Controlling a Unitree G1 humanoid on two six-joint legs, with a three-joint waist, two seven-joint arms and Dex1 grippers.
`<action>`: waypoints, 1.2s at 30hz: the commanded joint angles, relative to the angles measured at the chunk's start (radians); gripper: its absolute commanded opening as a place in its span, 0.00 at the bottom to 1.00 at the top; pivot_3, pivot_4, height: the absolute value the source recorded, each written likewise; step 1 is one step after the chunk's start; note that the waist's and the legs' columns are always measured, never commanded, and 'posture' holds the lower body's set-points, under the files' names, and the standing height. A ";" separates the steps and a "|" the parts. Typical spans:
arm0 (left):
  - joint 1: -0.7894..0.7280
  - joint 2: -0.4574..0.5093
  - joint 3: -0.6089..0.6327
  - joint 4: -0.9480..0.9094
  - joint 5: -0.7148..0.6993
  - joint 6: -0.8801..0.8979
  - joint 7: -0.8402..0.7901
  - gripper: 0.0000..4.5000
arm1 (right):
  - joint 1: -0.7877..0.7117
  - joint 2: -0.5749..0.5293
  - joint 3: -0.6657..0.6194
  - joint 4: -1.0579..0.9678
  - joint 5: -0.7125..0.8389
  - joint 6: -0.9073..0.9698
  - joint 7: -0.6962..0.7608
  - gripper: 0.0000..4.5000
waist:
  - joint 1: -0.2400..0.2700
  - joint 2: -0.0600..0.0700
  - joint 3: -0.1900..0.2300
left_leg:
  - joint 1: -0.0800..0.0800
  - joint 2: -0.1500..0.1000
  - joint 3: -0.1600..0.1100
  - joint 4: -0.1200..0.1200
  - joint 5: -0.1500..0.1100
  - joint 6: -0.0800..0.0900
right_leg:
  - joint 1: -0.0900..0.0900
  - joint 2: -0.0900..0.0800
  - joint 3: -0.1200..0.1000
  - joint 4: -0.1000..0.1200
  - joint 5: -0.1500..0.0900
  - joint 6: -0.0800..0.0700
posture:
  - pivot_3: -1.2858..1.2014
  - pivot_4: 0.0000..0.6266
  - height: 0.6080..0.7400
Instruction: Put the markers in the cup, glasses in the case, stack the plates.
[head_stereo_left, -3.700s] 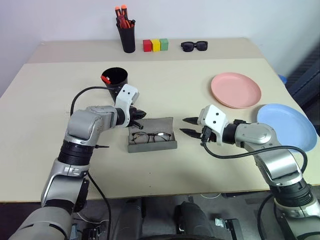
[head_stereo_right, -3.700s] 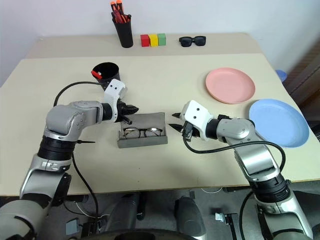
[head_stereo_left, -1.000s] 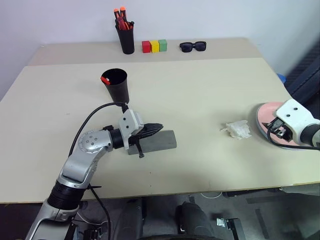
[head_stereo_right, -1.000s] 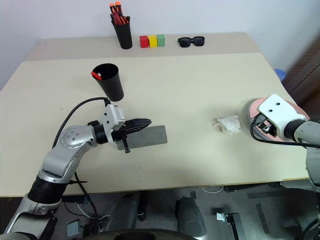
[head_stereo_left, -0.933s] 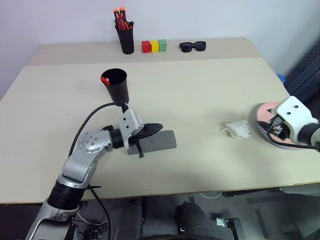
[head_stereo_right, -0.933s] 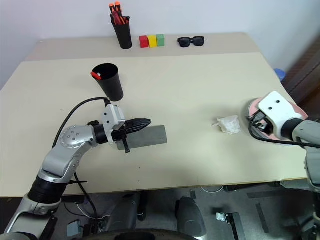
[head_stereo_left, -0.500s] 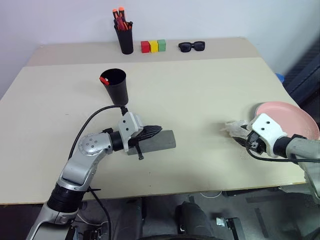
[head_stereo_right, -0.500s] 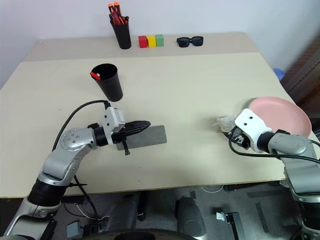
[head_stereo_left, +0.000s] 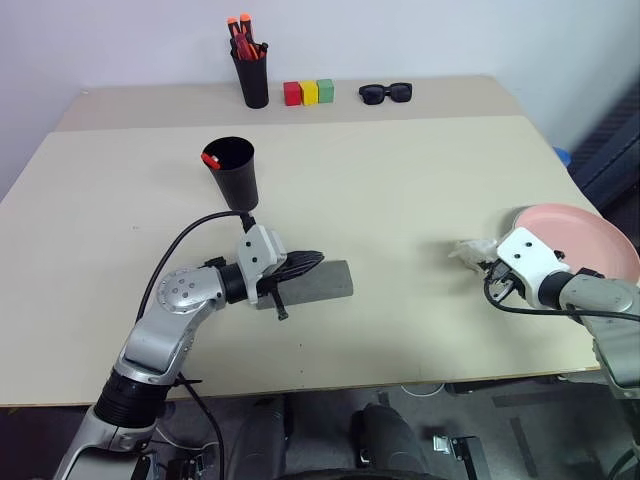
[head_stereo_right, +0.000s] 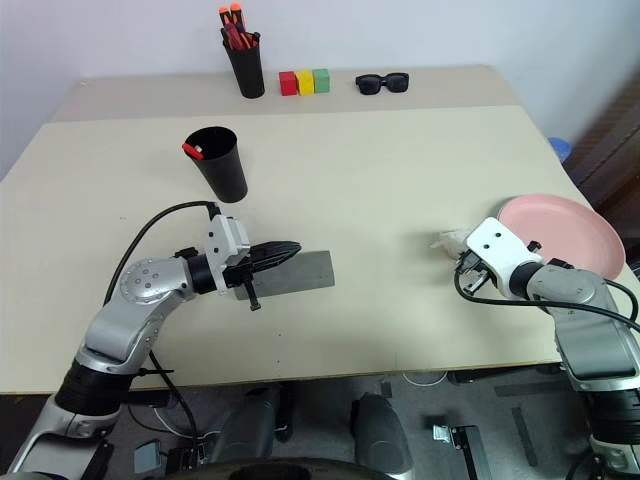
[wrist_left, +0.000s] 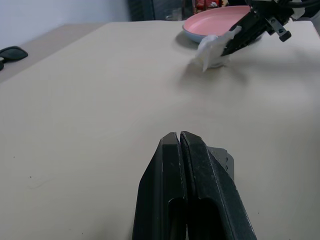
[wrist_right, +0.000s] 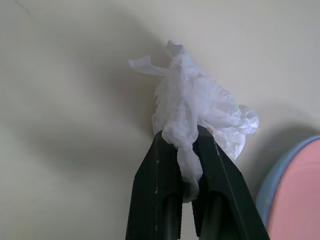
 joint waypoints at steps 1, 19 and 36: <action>-0.001 -0.003 0.001 -0.022 0.000 -0.026 -0.003 0.00 | -0.061 -0.055 -0.112 0.009 0.003 0.014 -0.024 0.01 | 0.000 0.000 0.000 | 0.000 0.000 0.000 0.000 0.000 0.000 | 0.000 0.000 0.000 0.000 0.000 0.000 | 0.52 0.24 1.00; 0.012 -0.004 0.045 -0.018 -0.006 -0.024 0.033 0.00 | -0.095 -0.139 -0.095 0.232 -0.060 -0.117 -0.020 0.91 | -0.003 0.001 0.000 | -0.001 0.000 0.001 0.004 -0.001 0.002 | 0.000 0.002 0.001 0.001 0.000 0.000 | 0.52 0.24 1.00; 0.479 0.108 0.603 -0.127 -0.077 0.018 0.192 0.00 | -0.354 0.132 0.006 0.190 0.294 -0.105 0.205 0.91 | 0.000 0.000 0.000 | -0.001 0.007 0.001 0.006 -0.002 0.002 | 0.000 0.002 0.002 -0.002 0.003 -0.005 | 0.52 0.24 1.00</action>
